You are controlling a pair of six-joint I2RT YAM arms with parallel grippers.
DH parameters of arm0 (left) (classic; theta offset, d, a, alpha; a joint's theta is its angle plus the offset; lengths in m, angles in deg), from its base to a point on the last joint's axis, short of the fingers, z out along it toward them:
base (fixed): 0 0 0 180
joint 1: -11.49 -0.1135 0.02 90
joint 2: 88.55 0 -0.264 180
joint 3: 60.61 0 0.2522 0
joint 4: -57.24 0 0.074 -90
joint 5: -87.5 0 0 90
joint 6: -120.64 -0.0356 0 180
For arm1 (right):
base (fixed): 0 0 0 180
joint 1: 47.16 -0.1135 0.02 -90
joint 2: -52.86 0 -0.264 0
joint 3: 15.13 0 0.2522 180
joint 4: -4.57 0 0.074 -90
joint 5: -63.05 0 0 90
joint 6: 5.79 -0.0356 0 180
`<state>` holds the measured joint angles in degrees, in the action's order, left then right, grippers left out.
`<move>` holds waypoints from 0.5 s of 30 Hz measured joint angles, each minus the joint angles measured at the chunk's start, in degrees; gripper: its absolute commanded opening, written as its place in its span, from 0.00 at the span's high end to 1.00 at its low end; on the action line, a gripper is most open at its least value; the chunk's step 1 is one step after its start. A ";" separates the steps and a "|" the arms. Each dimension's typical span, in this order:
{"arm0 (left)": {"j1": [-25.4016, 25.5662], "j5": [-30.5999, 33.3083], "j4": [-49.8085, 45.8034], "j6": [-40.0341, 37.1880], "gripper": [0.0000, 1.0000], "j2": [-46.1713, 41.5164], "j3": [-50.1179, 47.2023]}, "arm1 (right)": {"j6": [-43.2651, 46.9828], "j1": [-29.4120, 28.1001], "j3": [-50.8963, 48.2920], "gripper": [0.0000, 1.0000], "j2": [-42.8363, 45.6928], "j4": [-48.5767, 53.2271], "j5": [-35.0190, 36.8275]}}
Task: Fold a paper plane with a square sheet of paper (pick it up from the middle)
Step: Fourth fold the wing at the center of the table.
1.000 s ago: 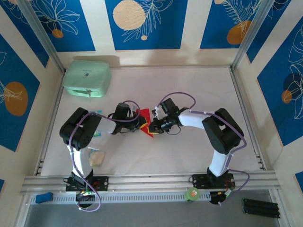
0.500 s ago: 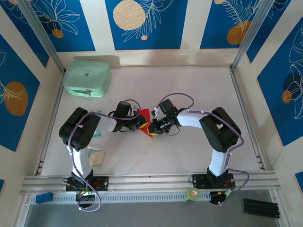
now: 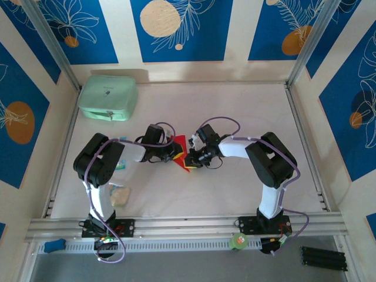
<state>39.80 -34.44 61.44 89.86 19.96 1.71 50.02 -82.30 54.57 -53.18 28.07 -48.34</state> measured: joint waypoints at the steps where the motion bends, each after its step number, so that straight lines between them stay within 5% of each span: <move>1: 0.00 0.02 -0.26 -0.11 0.82 0.00 0.13 | -0.07 0.00 0.00 0.90 -0.04 0.00 0.02; 15: 0.11 0.02 -1.92 -0.83 0.82 0.11 0.90 | -0.37 0.00 0.00 0.90 -1.11 -0.04 -0.20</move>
<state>39.91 -34.42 59.51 89.03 20.07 2.60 49.64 -82.30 54.57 -54.29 28.02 -48.54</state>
